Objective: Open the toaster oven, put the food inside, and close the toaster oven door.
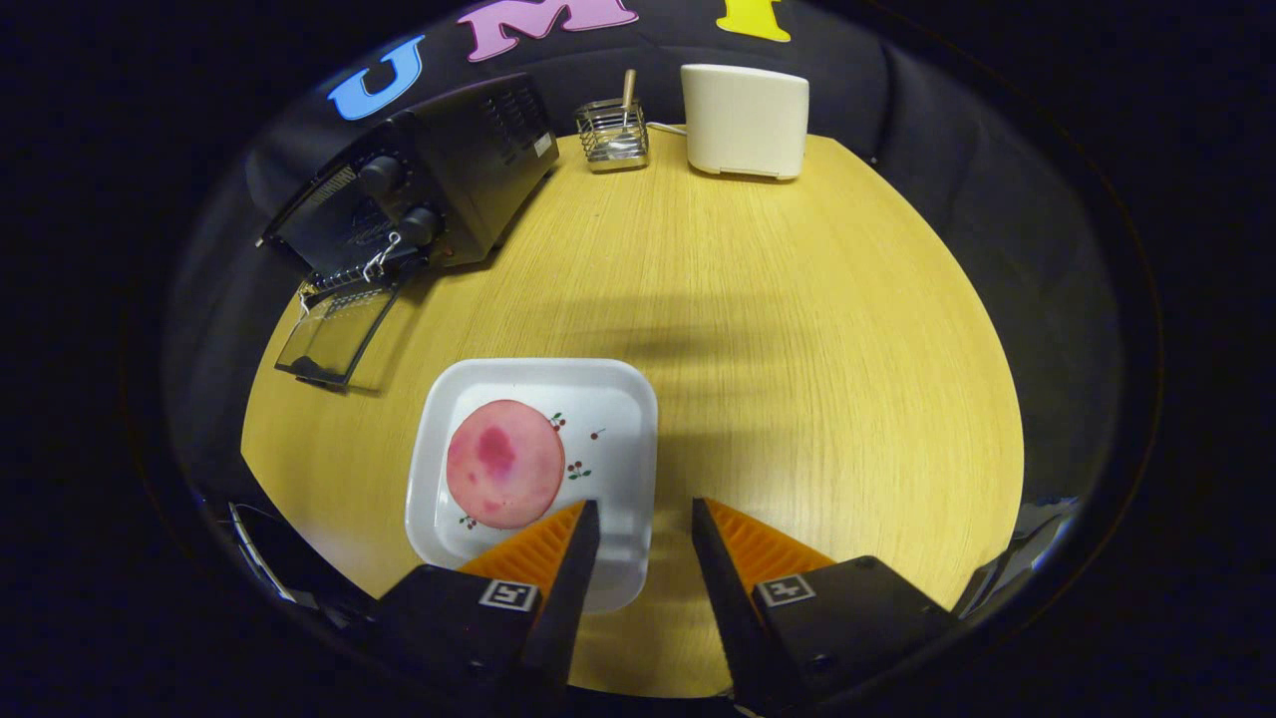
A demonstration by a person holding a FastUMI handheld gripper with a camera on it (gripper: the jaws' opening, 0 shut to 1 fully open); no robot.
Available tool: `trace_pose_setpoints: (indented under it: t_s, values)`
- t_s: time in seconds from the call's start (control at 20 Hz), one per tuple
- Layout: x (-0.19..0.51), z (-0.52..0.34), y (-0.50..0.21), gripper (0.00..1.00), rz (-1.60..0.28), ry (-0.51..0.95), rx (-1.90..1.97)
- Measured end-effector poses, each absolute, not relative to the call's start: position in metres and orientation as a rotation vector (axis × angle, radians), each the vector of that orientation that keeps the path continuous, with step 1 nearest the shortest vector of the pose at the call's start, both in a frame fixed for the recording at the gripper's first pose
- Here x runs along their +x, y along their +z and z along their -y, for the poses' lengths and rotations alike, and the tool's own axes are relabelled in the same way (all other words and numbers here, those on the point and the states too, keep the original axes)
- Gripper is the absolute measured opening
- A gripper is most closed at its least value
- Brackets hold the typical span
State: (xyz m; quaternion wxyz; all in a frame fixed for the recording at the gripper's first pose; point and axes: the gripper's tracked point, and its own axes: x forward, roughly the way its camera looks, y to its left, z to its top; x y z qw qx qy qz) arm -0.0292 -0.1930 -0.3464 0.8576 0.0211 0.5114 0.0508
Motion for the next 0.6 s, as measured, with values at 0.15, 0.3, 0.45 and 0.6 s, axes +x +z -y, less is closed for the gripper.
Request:
trace_pose_setpoints:
  t_s: [0.15,0.3,0.45,0.6]
  values:
    - [-0.032,0.191,-0.348,0.37,-1.097,0.109,0.021]
    - [-0.036,0.19,-0.35,0.33,-1.129,0.096,0.045]
    - [-0.042,0.192,-0.346,0.17,-1.18,0.04,0.136]
    - [-0.046,0.186,-0.35,0.11,-1.171,0.066,0.247]
